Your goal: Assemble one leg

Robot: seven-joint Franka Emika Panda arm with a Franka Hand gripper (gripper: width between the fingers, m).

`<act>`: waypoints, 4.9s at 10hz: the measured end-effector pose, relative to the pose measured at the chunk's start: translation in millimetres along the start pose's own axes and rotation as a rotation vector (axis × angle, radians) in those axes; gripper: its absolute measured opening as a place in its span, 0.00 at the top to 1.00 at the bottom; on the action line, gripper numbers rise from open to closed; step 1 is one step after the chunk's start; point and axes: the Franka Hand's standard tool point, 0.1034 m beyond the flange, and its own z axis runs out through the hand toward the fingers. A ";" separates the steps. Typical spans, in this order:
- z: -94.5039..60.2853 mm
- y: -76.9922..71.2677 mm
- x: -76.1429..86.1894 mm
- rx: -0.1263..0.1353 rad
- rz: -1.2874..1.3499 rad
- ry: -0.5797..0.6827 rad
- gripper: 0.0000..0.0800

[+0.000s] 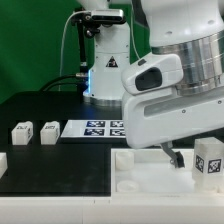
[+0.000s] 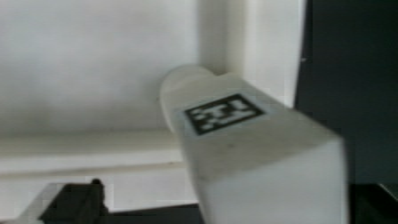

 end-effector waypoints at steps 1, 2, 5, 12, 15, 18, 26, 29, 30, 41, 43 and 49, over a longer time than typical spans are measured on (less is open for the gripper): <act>0.5 -1.2 -0.7 0.002 0.052 -0.003 0.29; 0.6 -1.2 -0.7 0.002 0.066 -0.003 0.29; 0.6 -0.2 -0.3 0.001 0.278 0.000 0.63; 1.9 3.4 -5.5 0.035 1.180 -0.030 0.63; 3.9 -2.8 -6.7 0.030 1.511 -0.044 0.63; 4.4 -3.3 -7.1 0.028 1.438 -0.046 0.39; 4.1 -9.9 -12.0 -0.052 0.227 -0.065 0.19; 4.0 -10.1 -11.8 -0.048 0.210 -0.064 0.30; 4.1 -10.4 -11.8 -0.049 0.262 -0.063 0.53; 7.3 -17.5 -7.1 0.041 1.487 -0.105 0.63; 7.4 -17.6 -7.2 0.043 1.451 -0.104 0.51; 7.9 -14.4 -9.3 0.010 0.747 -0.077 0.19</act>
Offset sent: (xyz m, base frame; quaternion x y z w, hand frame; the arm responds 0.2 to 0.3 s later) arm 0.0000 0.0000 0.0000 0.0000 0.0000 0.0899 0.9960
